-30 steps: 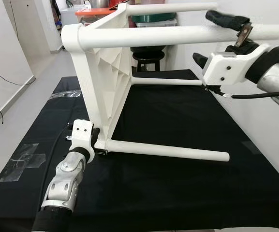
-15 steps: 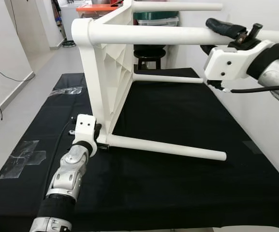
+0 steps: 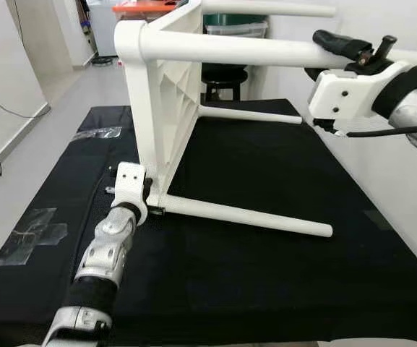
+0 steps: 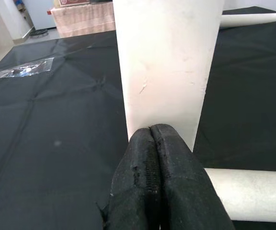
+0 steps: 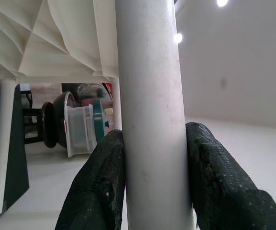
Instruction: Building children table
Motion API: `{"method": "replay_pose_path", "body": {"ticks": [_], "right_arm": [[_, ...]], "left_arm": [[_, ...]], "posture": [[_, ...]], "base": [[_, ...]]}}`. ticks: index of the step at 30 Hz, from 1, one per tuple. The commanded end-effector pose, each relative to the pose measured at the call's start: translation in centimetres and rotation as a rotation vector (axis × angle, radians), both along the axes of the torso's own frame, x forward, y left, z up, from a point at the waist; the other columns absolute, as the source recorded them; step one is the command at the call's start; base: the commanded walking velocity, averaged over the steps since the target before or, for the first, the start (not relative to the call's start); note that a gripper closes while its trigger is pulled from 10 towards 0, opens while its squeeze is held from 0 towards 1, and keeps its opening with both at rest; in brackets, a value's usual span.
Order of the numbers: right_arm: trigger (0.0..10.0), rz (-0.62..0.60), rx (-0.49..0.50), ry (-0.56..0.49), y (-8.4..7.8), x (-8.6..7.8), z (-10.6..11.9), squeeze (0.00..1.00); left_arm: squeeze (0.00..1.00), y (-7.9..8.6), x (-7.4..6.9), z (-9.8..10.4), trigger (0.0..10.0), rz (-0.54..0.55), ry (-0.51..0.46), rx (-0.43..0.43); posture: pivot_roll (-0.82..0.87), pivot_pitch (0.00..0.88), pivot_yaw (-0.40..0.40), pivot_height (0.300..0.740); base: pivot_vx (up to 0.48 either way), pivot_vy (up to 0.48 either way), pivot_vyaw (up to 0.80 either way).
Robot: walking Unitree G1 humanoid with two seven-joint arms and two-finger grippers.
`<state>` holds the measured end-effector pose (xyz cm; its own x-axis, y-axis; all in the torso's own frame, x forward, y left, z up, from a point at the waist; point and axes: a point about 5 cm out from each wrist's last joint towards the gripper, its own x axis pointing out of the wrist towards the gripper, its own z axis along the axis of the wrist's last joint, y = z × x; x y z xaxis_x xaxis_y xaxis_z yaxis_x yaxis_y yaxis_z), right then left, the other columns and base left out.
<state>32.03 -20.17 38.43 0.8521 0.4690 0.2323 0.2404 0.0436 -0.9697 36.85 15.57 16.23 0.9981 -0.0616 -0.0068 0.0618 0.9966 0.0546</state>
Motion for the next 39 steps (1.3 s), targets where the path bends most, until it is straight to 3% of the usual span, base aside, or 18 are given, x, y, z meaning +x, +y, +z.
{"method": "replay_pose_path", "body": {"ticks": [1, 2, 4, 5, 10, 11, 12, 13, 18, 25, 26, 34, 39], "right_arm": [[10.0, 0.044, 0.024, -0.008, 0.7, -0.4, 0.4, 0.0], [10.0, 0.05, 0.032, -0.01, 0.9, -0.5, 0.6, 0.62], [10.0, 0.053, 0.037, -0.01, 1.0, -0.5, 0.7, 0.62], [10.0, 0.048, 0.032, -0.001, 1.0, -0.5, 0.6, 1.0], [10.0, -0.01, 0.022, 0.03, 0.3, 0.1, 0.3, 1.0], [10.0, -0.041, 0.03, 0.053, 0.0, 0.4, 0.1, 0.6], [10.0, -0.041, 0.03, 0.053, 0.0, 0.4, 0.1, 0.6], [10.0, -0.072, 0.036, 0.071, -0.3, 0.7, 0.0, 0.0], [10.0, -0.17, 0.037, 0.134, -1.2, 1.5, -0.4, 0.0], [10.0, -0.217, 0.047, 0.164, -1.7, 1.8, -0.6, 0.0], [0.0, -0.225, 0.057, 0.164, -1.8, 1.9, -0.5, 0.0], [0.0, -0.227, 0.079, 0.135, -1.7, 1.8, 0.2, 0.0], [0.0, -0.224, 0.092, 0.13, -1.6, 1.8, 0.5, 0.0]], "left_arm": [[0.0, -0.7, 0.5, 1.4, 10.0, -0.024, -0.057, 0.002], [0.0, -1.0, 0.5, 1.6, 10.0, -0.033, -0.064, 0.0], [0.0, -1.2, 0.5, 1.7, 10.0, -0.038, -0.068, -0.002], [0.0, -1.4, 0.5, 1.8, 10.0, -0.045, -0.071, -0.005], [0.0, -2.0, 0.3, 1.7, 10.0, -0.069, -0.077, -0.014], [0.0, -2.2, 0.2, 1.7, 10.0, -0.077, -0.08, -0.016], [0.0, -2.2, 0.2, 1.7, 10.0, -0.077, -0.08, -0.016], [0.0, -2.4, 0.2, 1.7, 10.0, -0.085, -0.082, -0.018], [0.0, -3.0, 0.1, 1.6, 10.0, -0.103, -0.089, -0.026], [0.0, -3.4, 0.2, 1.6, 10.0, -0.112, -0.093, -0.03], [0.0, -3.6, 0.2, 1.6, 10.0, -0.114, -0.094, -0.031], [0.0, -3.3, 0.5, 1.5, 10.0, -0.088, -0.09, -0.024], [0.0, -1.9, 1.3, 1.2, 10.0, -0.022, -0.072, 0.026]], "posture": [[-0.09, 0.019, -0.007, 0.74], [-0.09, 0.018, -0.005, 0.74], [-0.09, 0.018, -0.005, 0.74], [-0.09, 0.016, -0.004, 0.74], [-0.08, 0.009, -0.006, 0.74], [-0.08, 0.006, -0.008, 0.74], [-0.08, 0.006, -0.008, 0.74], [-0.08, 0.006, -0.008, 0.74], [-0.09, 0.0, -0.01, 0.74], [-0.09, 0.0, -0.013, 0.74], [-0.09, 0.0, -0.013, 0.74], [-0.1, 0.0, -0.011, 0.74], [-0.11, 0.0, -0.006, 0.74]], "base": [[0.0, 0.0, 0.0], [0.0, 0.0, 0.0], [0.0, 0.0, 0.0], [0.0, 0.0, 0.0], [0.0, 0.0, 0.0], [0.0, 0.0, 0.0], [0.0, 0.0, 0.0], [0.0, 0.0, 0.0], [0.0, 0.0, 0.0], [0.0, 0.0, 0.0], [0.0, 0.0, 0.0], [0.0, 0.0, 0.0], [0.0, 0.0, 0.0]]}}
